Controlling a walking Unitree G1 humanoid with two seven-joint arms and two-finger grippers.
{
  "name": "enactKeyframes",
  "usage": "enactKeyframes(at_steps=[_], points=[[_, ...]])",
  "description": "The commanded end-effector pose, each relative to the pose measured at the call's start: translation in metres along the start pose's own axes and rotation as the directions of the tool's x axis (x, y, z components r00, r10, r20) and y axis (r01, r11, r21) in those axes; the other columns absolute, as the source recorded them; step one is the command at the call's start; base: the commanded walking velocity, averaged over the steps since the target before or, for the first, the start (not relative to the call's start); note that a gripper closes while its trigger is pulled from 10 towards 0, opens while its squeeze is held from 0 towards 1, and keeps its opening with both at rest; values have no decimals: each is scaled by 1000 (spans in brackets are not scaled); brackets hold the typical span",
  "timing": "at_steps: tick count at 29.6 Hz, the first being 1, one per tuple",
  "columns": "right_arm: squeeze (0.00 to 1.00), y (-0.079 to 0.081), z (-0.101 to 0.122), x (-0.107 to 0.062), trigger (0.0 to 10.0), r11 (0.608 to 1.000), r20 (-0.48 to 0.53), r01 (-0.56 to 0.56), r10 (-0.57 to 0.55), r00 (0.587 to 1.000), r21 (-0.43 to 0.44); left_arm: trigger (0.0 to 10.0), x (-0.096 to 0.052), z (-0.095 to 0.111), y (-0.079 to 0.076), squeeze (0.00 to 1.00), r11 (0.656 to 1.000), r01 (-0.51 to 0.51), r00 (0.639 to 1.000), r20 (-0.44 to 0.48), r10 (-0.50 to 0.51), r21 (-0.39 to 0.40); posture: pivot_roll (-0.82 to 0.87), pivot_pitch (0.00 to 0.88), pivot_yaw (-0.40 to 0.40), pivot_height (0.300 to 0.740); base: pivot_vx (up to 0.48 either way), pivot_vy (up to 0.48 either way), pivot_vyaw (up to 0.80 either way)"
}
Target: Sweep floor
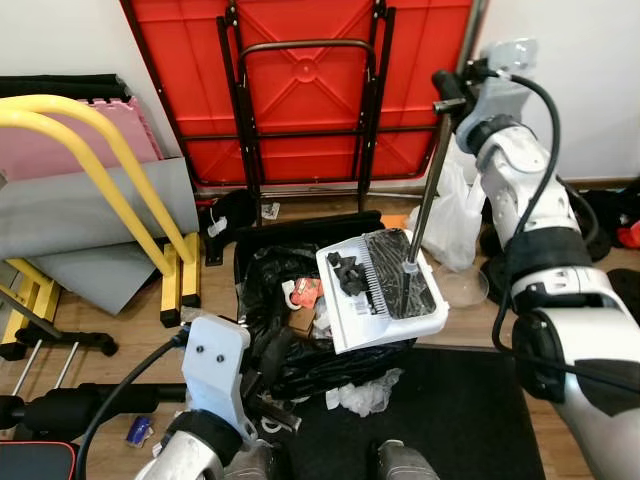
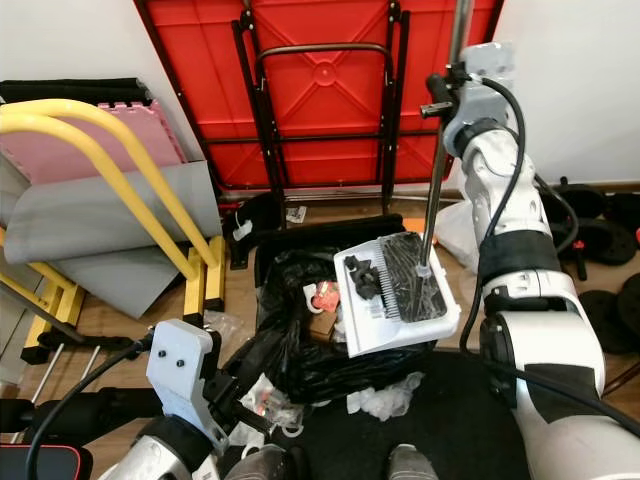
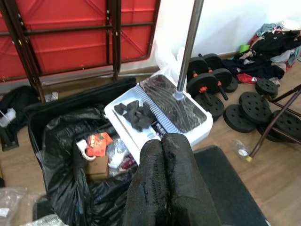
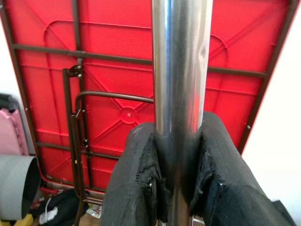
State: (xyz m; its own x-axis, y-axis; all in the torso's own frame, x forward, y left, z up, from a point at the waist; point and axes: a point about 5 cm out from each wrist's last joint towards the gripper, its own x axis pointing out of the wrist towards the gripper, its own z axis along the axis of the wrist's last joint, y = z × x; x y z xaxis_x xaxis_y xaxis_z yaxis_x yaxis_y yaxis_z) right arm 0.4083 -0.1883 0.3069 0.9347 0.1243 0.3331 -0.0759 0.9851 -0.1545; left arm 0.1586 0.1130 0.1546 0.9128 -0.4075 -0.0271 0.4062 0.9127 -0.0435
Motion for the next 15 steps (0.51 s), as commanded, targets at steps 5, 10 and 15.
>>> enactKeyframes(at_steps=[5,10,15], points=[[0,15,45,18,10000,986,170,-9,38,985,-169,10000,-7,3,-5,0,1000,3,999,-34,-3,-9,-18,285,-23,740,0,0,0],[0,39,68,29,10000,954,237,-21,95,967,-298,10000,-9,5,-8,0,1000,3,999,-41,-3,-8,-10,298,-30,740,0,0,0],[0,80,93,36,10000,907,299,-36,175,938,-420,10000,-12,8,-10,0,1000,-3,999,-44,3,-7,3,315,-46,740,0,0,0]])
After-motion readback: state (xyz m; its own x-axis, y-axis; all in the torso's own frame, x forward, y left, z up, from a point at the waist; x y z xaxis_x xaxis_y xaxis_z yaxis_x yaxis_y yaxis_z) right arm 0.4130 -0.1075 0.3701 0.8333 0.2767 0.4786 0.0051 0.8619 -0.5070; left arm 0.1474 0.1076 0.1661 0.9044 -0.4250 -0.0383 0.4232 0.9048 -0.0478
